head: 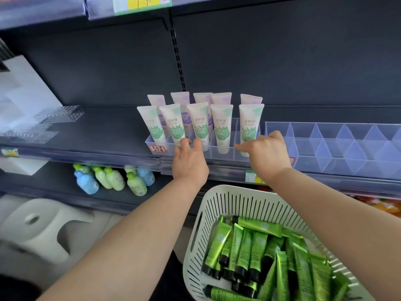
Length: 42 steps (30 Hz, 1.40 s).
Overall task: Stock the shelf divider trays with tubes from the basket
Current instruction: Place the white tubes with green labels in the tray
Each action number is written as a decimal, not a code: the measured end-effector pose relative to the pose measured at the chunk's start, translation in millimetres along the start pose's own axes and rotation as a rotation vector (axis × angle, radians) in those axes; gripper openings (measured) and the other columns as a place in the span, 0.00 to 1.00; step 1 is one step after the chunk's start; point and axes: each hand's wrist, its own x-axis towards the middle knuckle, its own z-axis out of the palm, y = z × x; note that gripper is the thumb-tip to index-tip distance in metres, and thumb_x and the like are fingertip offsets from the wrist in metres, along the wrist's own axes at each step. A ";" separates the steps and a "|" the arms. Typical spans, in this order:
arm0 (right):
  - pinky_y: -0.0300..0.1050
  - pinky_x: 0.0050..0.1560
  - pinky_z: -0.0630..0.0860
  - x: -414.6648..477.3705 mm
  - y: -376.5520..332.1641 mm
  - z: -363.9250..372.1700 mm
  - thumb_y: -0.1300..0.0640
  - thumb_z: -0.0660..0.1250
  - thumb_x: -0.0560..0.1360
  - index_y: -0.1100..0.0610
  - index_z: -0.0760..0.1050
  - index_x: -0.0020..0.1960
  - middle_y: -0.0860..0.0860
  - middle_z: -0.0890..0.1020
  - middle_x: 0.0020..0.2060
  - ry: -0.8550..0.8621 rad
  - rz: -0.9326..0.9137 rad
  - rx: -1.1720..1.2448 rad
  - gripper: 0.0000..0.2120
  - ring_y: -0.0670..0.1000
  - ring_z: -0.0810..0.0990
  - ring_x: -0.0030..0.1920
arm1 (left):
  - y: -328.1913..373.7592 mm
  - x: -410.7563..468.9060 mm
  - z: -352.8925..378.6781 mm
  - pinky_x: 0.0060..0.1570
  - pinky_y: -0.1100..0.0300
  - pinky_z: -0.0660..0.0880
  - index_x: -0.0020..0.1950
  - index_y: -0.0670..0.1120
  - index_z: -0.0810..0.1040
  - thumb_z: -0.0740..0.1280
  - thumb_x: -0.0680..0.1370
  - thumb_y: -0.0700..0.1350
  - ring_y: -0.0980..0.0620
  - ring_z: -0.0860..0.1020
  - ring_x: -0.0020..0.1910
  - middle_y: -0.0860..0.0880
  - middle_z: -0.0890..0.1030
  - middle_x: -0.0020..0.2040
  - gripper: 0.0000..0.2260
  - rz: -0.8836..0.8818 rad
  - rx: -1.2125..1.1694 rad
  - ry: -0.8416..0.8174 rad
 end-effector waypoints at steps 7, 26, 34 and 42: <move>0.47 0.45 0.61 9.9 -8.6 -1.5 0.71 0.62 0.70 0.43 0.75 0.62 0.49 0.78 0.33 -0.012 -0.042 -0.042 0.29 0.53 0.68 0.33 | -1.9 3.3 -1.5 0.54 0.52 0.71 0.67 0.48 0.67 0.67 0.75 0.40 0.42 0.65 0.60 0.44 0.65 0.64 0.21 -0.043 0.051 0.003; 0.53 0.64 0.60 -121.4 125.9 -14.9 0.60 0.62 0.75 0.50 0.62 0.72 0.50 0.67 0.71 -0.078 0.285 -0.048 0.27 0.53 0.62 0.72 | 157.3 -45.4 12.7 0.61 0.51 0.65 0.70 0.49 0.67 0.61 0.80 0.48 0.47 0.65 0.66 0.50 0.70 0.68 0.18 0.536 -0.087 -0.027; 0.58 0.70 0.56 -119.1 115.3 -10.9 0.65 0.64 0.71 0.47 0.54 0.76 0.51 0.65 0.73 -0.155 0.283 0.045 0.38 0.54 0.61 0.73 | 143.4 -42.9 16.1 0.64 0.44 0.62 0.63 0.53 0.67 0.61 0.80 0.54 0.46 0.68 0.61 0.48 0.74 0.61 0.13 0.444 0.104 -0.092; 0.62 0.71 0.51 -116.8 93.8 -9.2 0.66 0.63 0.71 0.50 0.55 0.76 0.52 0.60 0.75 -0.089 0.260 0.081 0.37 0.52 0.56 0.75 | 131.2 -54.0 14.0 0.70 0.46 0.57 0.71 0.51 0.64 0.64 0.79 0.48 0.47 0.64 0.67 0.50 0.68 0.68 0.21 0.519 0.014 0.019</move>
